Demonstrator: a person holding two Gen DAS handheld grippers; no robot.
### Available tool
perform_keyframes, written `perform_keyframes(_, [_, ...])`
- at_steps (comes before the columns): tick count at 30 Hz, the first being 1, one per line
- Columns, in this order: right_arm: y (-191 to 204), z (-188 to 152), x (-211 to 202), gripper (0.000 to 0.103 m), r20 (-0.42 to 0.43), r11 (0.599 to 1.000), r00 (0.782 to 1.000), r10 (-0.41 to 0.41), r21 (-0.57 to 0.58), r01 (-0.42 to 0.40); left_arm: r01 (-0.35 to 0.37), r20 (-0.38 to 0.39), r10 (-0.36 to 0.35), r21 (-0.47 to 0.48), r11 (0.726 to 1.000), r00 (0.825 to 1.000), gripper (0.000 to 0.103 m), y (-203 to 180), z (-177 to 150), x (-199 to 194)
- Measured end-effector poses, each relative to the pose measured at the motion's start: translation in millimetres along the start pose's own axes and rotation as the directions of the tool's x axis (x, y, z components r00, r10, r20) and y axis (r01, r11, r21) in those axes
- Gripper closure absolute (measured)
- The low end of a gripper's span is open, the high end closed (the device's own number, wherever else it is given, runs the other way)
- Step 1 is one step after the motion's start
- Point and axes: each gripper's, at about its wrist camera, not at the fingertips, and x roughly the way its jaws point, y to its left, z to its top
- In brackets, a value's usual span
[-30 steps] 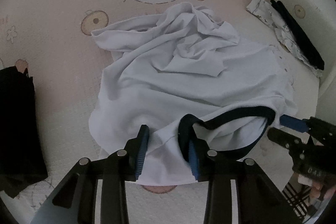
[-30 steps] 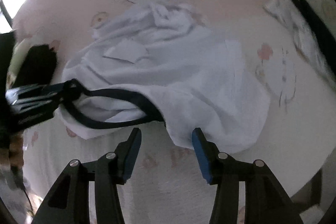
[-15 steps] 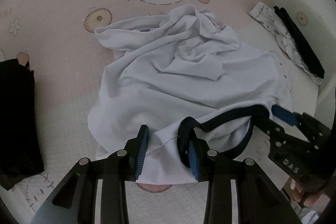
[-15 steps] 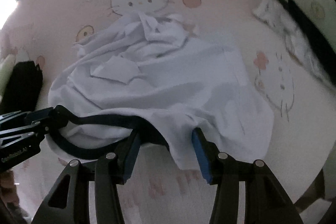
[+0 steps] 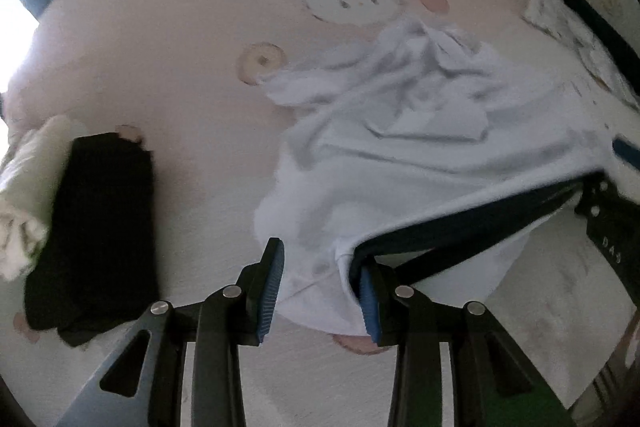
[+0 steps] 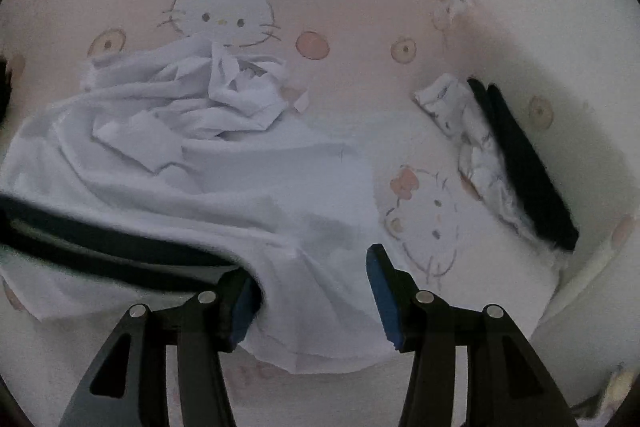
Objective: Fold clothes
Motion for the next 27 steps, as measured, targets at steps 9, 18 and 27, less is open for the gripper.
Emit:
perform_keyframes(9, [-13.1, -3.2, 13.8, 0.094, -0.081, 0.983, 0.982, 0.172, 0.077, -0.166, -0.035, 0.038, 0.035, -0.015, 0.999, 0.999, 0.071, -1.3, -16.1, -28.9])
perform_keyframes(18, [-50.9, -3.2, -32.1, 0.095, -0.028, 0.963, 0.973, 0.229, 0.156, -0.222, 0.031, 0.005, -0.03, -0.063, 0.998, 1.0, 0.071, 2.4, -39.0, -49.9])
perform_keyframes(27, [-66.6, -27.3, -60.2, 0.095, -0.001, 0.95, 0.966, 0.257, 0.183, -0.252, 0.004, 0.087, -0.002, -0.017, 1.0, 0.996, 0.073, -15.8, -70.8, -86.2])
